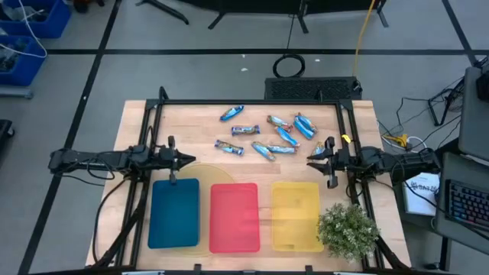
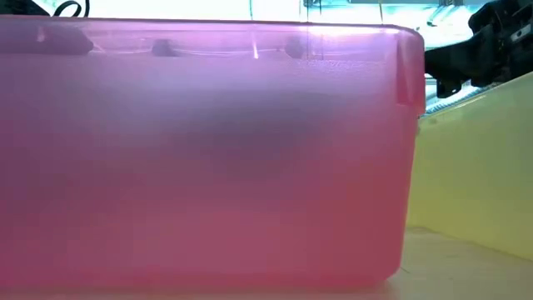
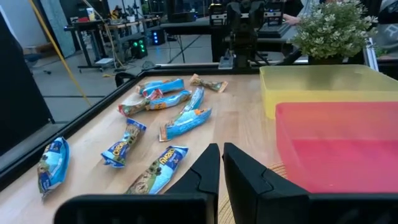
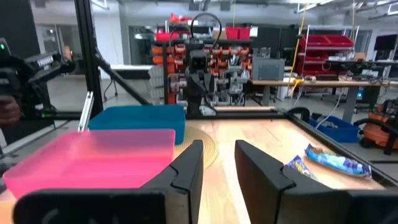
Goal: Pick and place Granola Bars by type
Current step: Put the top yellow granola bar into the yellow bin
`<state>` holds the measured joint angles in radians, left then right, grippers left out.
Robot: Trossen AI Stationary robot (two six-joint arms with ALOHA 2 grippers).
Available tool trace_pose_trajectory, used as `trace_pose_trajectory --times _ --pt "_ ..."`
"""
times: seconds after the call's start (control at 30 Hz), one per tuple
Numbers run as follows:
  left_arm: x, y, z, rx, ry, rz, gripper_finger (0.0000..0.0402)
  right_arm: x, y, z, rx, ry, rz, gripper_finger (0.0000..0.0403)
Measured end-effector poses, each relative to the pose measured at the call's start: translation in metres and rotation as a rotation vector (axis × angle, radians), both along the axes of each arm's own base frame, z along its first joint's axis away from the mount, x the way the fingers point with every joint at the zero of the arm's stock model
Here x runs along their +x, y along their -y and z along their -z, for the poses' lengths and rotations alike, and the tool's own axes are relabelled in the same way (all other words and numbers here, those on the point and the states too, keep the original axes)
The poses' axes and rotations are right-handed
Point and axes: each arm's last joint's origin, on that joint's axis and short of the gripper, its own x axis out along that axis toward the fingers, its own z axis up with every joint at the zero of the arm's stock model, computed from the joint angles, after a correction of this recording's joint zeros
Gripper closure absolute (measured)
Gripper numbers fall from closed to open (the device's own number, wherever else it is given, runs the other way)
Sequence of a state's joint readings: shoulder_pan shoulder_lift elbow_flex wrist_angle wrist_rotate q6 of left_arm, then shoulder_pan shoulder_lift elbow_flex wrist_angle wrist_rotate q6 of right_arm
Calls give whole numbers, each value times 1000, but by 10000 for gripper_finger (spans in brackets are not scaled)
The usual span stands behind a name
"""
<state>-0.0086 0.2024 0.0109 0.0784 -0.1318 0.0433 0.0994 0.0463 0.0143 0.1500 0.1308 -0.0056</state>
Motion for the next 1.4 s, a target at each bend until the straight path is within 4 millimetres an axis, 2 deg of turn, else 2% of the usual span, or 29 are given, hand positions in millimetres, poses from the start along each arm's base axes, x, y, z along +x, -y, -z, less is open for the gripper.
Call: trace_pose_trajectory --times 0.2,0.27,0.37,0.47,0.6,0.7,0.8,0.9,1.0,1.1,1.17,1.27,1.4 --pt "0 0 0 5 -1 0 371 -3 1 -16 -25 171 20 319" --pt "0 0 0 5 -1 0 371 -4 3 -19 -12 201 83 318" --pt "0 0 0 5 -1 0 371 -4 8 -18 31 167 278 318" --pt "0 0 0 5 -1 -1 371 1 11 -11 19 35 400 318" --pt "0 0 0 5 -1 -1 371 7 13 -56 12 -13 483 318" --pt "0 0 0 5 -1 -1 371 18 18 -81 -27 -147 636 318" --pt "0 0 0 5 -1 -1 371 28 25 -116 -56 -230 784 318" --pt "0 0 0 5 -1 -4 371 40 35 -144 -77 -355 851 319" --pt "0 0 0 5 -1 -5 371 53 48 -160 -46 -510 868 319" --pt "0 0 0 5 -1 -5 371 61 70 -167 3 -672 944 319" --pt "0 0 0 5 -1 -5 371 65 87 -167 55 -773 983 319" --pt "0 0 0 5 -1 -5 371 67 115 -160 178 -925 951 319" --pt "0 0 0 5 -1 -6 371 63 149 -150 319 -1023 942 319"
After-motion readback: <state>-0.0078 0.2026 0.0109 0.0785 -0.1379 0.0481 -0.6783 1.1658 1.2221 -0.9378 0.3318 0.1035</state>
